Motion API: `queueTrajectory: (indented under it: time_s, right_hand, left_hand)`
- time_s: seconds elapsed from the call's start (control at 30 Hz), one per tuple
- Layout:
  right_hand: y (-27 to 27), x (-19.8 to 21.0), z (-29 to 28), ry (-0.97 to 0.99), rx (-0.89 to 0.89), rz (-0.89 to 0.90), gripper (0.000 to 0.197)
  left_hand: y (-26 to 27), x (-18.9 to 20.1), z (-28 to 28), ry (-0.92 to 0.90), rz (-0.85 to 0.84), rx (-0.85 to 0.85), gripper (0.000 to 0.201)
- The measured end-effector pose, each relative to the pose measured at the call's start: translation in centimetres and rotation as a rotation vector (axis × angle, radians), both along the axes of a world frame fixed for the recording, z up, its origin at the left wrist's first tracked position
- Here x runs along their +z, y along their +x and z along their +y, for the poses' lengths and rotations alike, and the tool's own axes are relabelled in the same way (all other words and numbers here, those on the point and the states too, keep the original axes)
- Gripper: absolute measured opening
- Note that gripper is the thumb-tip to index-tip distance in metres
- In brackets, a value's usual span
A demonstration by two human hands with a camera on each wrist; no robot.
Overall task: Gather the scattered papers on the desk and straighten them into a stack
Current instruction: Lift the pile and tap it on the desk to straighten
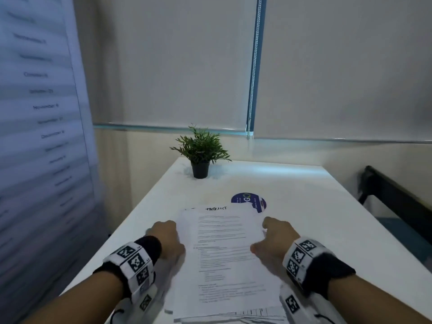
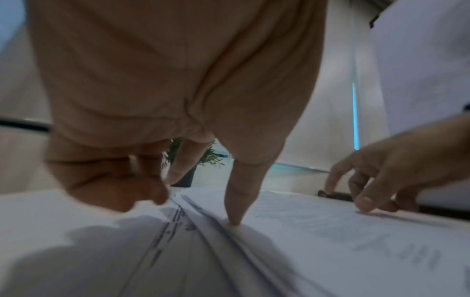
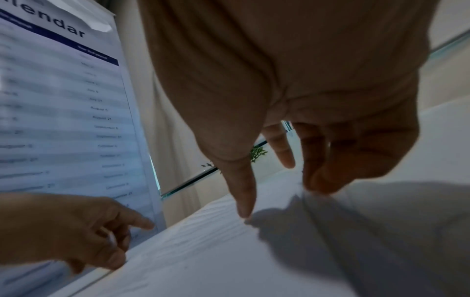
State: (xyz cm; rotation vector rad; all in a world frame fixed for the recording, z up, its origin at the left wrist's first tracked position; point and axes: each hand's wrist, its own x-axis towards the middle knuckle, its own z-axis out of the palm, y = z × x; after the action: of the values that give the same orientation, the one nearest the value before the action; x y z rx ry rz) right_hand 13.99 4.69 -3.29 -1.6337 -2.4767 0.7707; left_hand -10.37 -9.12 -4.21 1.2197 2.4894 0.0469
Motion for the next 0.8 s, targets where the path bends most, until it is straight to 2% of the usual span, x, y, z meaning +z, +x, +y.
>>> queueTrajectory:
  time_s: [0.07, 0.1, 0.17, 0.23, 0.43, 0.5, 0.6, 0.7, 0.8]
  right_hand:
    - [0.7, 1.0, 0.7, 0.002, -0.016, -0.051, 0.037]
    - [1.0, 1.4, 1.1, -0.017, -0.026, -0.091, 0.039]
    - [1.4, 1.6, 1.4, -0.065, -0.025, -0.143, 0.046]
    - [1.3, 1.1, 1.1, -0.098, -0.007, -0.122, 0.051]
    - [0.8, 0.7, -1.5, -0.108, 0.056, 0.013, 0.029]
    - [1.6, 0.7, -1.1, -0.109, 0.032, 0.022, 0.029]
    - [3.4, 0.5, 0.2, -0.134, -0.040, 0.019, 0.042]
    - [4.9, 0.1, 1.2, -0.136, -0.061, 0.008, 0.041]
    - [5.2, -0.2, 1.7, -0.169, -0.056, 0.029, 0.042]
  left_hand:
    - [-0.4, -0.3, 0.3, -0.034, -0.002, 0.032, 0.041]
    - [-0.4, -0.3, 0.5, -0.039, -0.003, 0.049, 0.047]
    - [-0.4, -0.8, 1.0, -0.032, -0.010, 0.098, 0.072]
    - [0.5, -0.9, 1.7, -0.001, -0.052, 0.109, 0.085]
    - [4.5, -0.3, 4.0, 0.051, -0.193, -0.003, 0.078]
    - [4.5, -0.3, 4.2, 0.105, -0.226, 0.023, 0.092]
    - [3.5, 0.1, 4.3, 0.216, -0.289, 0.128, 0.114]
    - [3.1, 0.5, 4.1, 0.183, -0.247, 0.205, 0.104]
    - [3.3, 0.0, 4.6, 0.097, -0.211, 0.186, 0.066]
